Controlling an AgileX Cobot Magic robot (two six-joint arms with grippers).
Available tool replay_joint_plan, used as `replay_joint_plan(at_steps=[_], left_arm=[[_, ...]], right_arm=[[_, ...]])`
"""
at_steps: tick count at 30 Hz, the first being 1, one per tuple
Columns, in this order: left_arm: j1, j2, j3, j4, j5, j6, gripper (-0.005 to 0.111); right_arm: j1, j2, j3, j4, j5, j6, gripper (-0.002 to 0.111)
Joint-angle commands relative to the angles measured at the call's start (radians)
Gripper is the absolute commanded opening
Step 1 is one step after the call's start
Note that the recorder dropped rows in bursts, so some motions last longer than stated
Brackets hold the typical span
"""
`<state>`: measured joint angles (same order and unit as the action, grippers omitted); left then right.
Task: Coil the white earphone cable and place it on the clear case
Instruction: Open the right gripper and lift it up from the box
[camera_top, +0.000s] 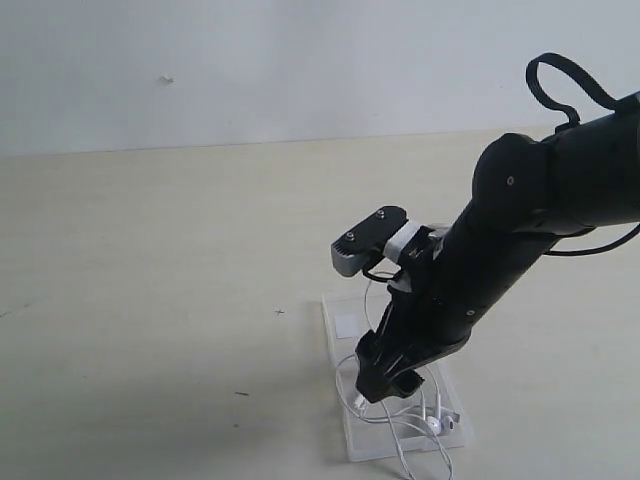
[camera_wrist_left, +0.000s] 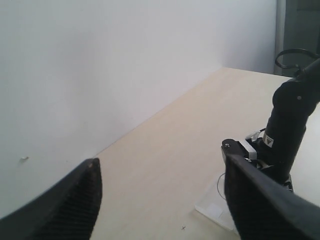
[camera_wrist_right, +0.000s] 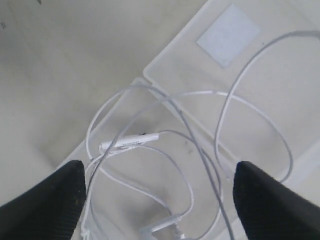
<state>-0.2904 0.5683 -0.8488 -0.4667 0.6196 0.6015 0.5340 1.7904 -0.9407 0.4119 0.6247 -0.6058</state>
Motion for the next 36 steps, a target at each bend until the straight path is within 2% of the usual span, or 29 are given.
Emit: replay_joint_plan(at_steps=[1,9,12,17,20,24,27,36], left_arm=[[0.002,-0.005,-0.003,-0.008,-0.01,-0.007,0.067],[0.002,-0.005,-0.003,-0.008,-0.01,-0.007,0.067],[0.002,-0.005,-0.003,-0.008,-0.01,-0.007,0.067],[0.002,-0.005,-0.003,-0.008,-0.01,-0.007,0.067],[0.002,-0.005,-0.003,-0.008,-0.01,-0.007,0.067],[0.002,-0.005,-0.003,-0.008,-0.01,-0.007,0.067],[0.002,-0.005,-0.003,-0.008,-0.01,-0.007,0.067],[0.002,-0.005,-0.003,-0.008,-0.01,-0.005,0.067]], right_arm=[[0.002,-0.008,-0.005,-0.007,-0.007,0.045,0.077],[0.002,-0.01,-0.013,-0.098,0.084,0.07,0.077],[0.002,-0.01,-0.06,-0.088,0.152,0.137,0.077],[0.002,-0.01,-0.093,-0.079,0.251,0.139,0.077],[0.002,-0.01,-0.093,-0.152,0.273,0.19,0.077],[0.002,-0.01,-0.13,-0.144,0.327,0.209,0.077],[0.002,-0.01,-0.176,-0.227,0.357,0.27,0.077],[0.002,-0.01,-0.204,-0.262,0.397,0.3,0.077]])
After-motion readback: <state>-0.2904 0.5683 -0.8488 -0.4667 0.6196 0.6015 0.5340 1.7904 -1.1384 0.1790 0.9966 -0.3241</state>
